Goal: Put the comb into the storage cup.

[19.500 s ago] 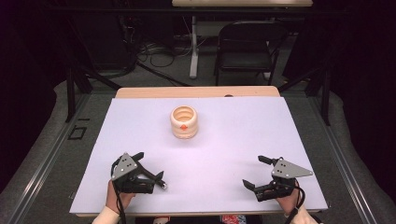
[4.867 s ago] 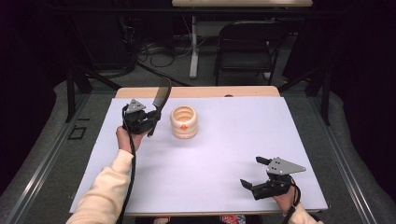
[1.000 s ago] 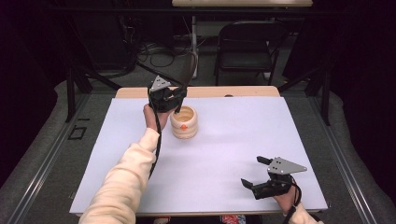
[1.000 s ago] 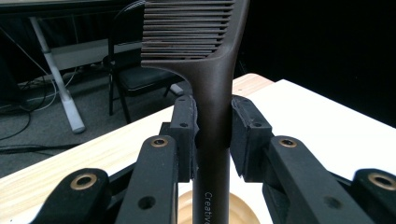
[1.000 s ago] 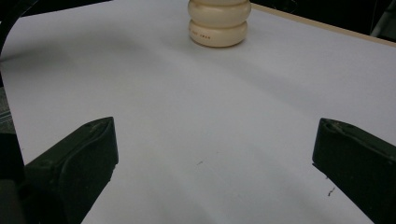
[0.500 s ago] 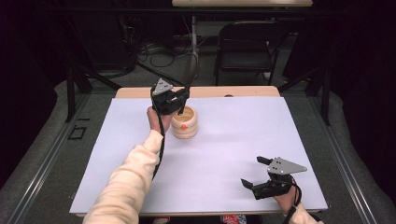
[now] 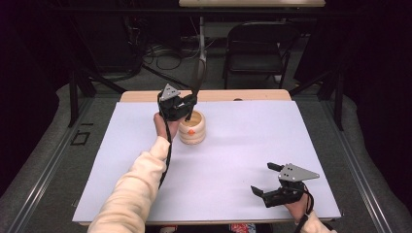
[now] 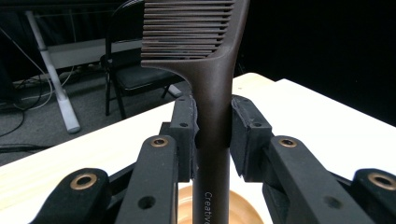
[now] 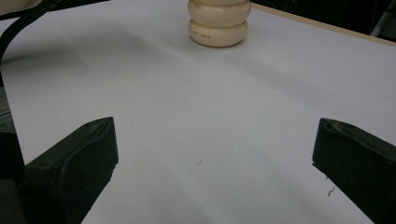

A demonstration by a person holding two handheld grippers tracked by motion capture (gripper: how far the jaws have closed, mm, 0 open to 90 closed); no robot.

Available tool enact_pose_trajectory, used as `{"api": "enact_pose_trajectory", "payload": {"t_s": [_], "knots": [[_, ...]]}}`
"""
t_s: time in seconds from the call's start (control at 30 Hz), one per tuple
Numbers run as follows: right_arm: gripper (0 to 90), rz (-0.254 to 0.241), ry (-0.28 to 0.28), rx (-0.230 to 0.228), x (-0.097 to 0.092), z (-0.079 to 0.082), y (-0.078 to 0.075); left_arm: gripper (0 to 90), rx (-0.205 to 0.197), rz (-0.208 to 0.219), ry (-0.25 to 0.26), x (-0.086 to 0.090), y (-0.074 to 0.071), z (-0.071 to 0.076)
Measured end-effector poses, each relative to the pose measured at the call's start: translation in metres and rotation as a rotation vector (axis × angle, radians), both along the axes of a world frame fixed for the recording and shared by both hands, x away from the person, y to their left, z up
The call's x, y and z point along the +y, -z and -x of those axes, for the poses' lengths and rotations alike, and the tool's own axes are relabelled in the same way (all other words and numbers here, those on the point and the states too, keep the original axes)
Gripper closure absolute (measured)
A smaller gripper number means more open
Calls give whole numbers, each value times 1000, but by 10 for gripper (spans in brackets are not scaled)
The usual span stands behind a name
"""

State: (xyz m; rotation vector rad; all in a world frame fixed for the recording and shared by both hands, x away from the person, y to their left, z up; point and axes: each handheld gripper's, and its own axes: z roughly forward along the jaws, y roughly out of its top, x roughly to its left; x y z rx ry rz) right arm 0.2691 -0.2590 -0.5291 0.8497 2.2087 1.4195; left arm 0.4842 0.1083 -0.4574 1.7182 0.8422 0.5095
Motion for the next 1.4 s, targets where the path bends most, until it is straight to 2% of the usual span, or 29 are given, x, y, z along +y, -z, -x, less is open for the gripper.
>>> {"api": "enact_pose_trajectory", "payload": {"t_s": [0.47, 1.07, 1.4], "knots": [[0, -3, 2, 0, 0, 0, 0, 726, 3, -18, 5, -2, 5, -1], [0, -2, 2, -1, 0, 0, 0, 725, 26, -14, 1, 3, 17, -1], [0, -4, 3, 1, 0, 0, 0, 725, 36, -41, 14, 1, 21, -1]]}}
